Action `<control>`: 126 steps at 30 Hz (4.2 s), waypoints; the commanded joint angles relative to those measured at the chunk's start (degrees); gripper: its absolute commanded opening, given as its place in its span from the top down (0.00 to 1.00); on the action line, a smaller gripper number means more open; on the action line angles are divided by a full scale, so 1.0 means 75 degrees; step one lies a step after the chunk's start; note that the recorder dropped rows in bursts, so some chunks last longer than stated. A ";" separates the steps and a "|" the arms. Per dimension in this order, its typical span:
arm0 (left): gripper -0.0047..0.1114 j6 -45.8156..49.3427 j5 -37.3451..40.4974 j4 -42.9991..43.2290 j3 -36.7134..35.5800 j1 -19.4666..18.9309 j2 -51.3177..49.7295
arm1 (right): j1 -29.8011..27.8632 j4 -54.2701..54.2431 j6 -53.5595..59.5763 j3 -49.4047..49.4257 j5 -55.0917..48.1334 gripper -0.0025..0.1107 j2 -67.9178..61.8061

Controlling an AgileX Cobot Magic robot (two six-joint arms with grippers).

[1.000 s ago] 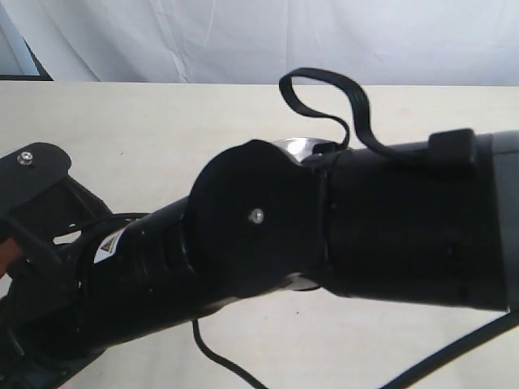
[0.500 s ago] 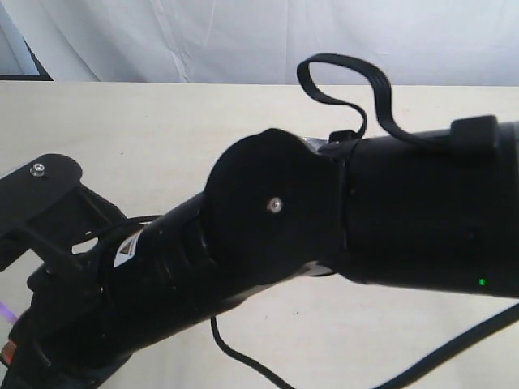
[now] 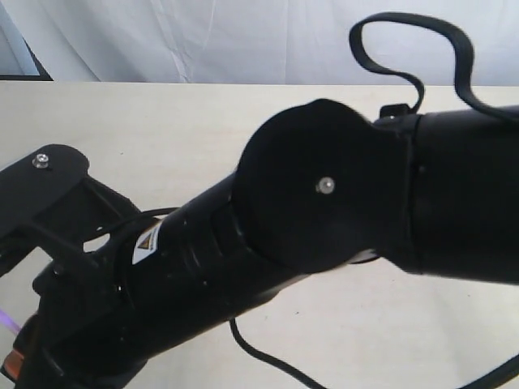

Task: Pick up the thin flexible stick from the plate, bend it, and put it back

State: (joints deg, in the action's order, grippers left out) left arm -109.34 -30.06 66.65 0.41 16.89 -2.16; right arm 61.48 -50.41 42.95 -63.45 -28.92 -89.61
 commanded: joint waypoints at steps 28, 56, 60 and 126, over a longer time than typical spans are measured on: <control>0.89 0.0055 0.0888 0.0201 -0.0054 0.0041 0.0014 | -0.0031 0.0717 -0.0140 -0.0038 0.0048 0.98 0.0060; 0.58 0.0070 0.4609 0.2156 -0.0054 0.0041 0.0014 | -0.5298 0.5468 -0.4729 -0.0038 0.1893 0.98 -0.2589; 0.58 0.0466 0.4959 0.2250 -0.0054 0.0041 0.0014 | -0.5357 0.5565 -0.4729 -0.0038 0.1914 0.98 -0.3112; 0.58 0.2279 0.4925 0.2236 -0.0054 0.0041 0.0014 | -0.5443 0.4693 -0.4702 0.2378 0.0270 0.99 0.5577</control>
State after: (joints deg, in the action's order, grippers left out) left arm -92.28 6.95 83.37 0.25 16.89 -2.16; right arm 20.25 -17.45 7.24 -53.45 -33.13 -55.40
